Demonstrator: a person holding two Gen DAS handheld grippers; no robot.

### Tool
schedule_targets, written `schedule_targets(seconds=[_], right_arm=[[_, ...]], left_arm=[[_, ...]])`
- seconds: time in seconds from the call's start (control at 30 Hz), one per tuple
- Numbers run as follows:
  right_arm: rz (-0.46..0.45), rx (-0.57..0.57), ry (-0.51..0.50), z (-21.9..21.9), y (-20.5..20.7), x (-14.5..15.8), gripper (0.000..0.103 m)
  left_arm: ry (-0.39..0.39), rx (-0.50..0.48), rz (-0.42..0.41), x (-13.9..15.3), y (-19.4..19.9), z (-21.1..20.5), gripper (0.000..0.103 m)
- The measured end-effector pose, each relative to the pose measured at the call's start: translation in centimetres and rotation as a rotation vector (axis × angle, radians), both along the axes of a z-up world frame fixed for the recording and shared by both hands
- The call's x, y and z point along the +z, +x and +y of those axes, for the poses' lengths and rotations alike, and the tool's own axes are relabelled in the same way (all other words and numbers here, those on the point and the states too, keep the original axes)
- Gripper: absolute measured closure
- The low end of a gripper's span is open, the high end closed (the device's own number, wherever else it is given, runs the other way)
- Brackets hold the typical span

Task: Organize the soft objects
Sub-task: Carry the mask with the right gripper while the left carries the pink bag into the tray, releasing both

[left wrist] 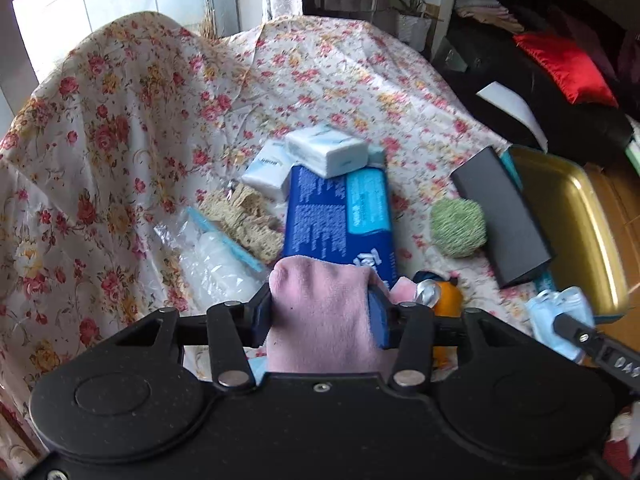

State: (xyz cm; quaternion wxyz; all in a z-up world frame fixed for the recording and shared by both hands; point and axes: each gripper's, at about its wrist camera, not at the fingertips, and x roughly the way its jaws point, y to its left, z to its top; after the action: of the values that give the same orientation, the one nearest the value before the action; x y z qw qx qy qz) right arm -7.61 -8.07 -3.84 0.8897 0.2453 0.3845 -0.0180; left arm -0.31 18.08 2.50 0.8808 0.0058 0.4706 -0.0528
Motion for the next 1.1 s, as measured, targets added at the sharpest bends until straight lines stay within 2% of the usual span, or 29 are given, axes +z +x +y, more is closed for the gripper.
schedule_targets(seconds=[0.37,0.6,0.8,0.93,1.03,1.1], right_arm=[[-0.043,-0.064,-0.029,-1.1,-0.7,1.3,0.056],[-0.085,-0.204,-0.065,-4.6,-1.1,3.0,0.056],[-0.109,-0.298,-0.141,-8.2,0.3,4.1,0.056],[-0.130,-0.353,-0.168,-10.2,0.7,2.8,0.056],[-0.051,-0.375,-0.138,-11.4,1.2,1.2,0.056],[-0.057,-0.364,-0.126,-11.9,1.2,1.2,0.056]], left_arm=[[-0.068,-0.088,-0.074,3.6,0.4,-3.7,0.056],[-0.126,-0.193,-0.103,4.5,1.7,-9.0,0.056],[-0.167,-0.263,-0.148,5.7,3.3,-13.6,0.056],[-0.184,-0.286,-0.170,6.2,4.4,-16.2,0.056],[-0.190,-0.294,-0.164,5.9,5.0,-17.9,0.056],[-0.190,-0.296,-0.147,5.3,5.6,-18.9,0.056]])
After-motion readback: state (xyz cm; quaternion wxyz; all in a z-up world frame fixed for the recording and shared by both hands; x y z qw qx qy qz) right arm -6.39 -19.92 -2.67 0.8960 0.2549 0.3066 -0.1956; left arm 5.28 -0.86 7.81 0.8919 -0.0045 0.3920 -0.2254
